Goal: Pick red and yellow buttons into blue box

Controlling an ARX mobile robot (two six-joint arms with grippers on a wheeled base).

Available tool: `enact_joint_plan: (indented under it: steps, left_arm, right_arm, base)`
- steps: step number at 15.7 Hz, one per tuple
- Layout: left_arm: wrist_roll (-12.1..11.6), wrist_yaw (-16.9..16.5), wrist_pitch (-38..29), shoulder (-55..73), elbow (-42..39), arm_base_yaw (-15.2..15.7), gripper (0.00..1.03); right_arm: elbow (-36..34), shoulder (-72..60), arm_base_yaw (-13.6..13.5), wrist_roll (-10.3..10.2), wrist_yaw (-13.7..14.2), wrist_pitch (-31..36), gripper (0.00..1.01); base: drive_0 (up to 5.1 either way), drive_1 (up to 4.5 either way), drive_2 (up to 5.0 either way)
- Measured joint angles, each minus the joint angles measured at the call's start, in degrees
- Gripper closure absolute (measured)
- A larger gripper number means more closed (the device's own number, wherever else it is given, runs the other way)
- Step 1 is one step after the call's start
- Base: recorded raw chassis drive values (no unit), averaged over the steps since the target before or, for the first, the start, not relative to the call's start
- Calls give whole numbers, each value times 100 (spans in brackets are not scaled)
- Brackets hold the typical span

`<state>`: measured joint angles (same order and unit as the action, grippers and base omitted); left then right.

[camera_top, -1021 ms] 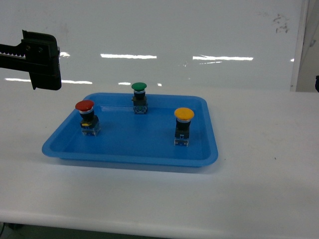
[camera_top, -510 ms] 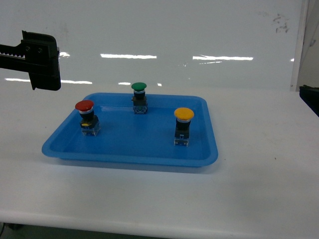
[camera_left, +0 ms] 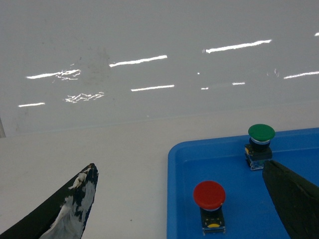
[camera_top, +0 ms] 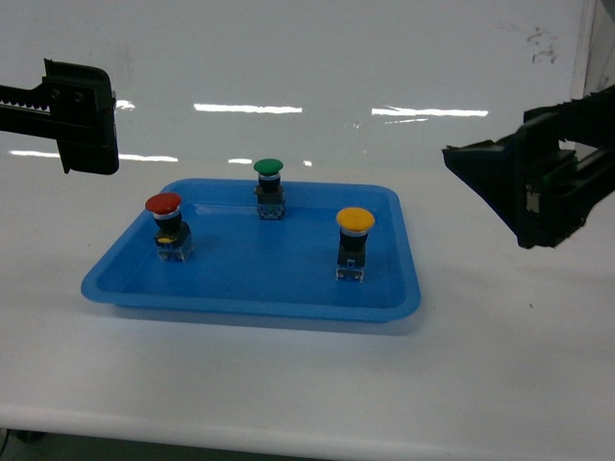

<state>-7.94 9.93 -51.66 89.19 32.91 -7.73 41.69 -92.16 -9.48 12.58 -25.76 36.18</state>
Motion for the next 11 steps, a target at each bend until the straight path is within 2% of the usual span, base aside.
enact_joint_plan:
  steps: [2,7,8,10,11]
  left_arm:
    - [0,0,4,0,0,0,5]
    - [0,-2,4,0,0,0,5]
    - [0,0,7,0,0,0,5]
    - [0,0,0,0,0,0,5]
    - [0,0,2,0,0,0,5]
  right_arm:
    - [192,-11,-151,98,-203,-503,3]
    - [192,2,-173,98,-238,-498,3]
    - [197,-26,-179,68,-319,-551,3]
    - [284,-308,-297,173,-275,-699,3]
    - [387,-555,-424,356,-70,-828,3]
  base:
    - [0,0,0]
    - [0,0,0]
    - [0,0,0]
    - [0,0,0]
    - [0,0,0]
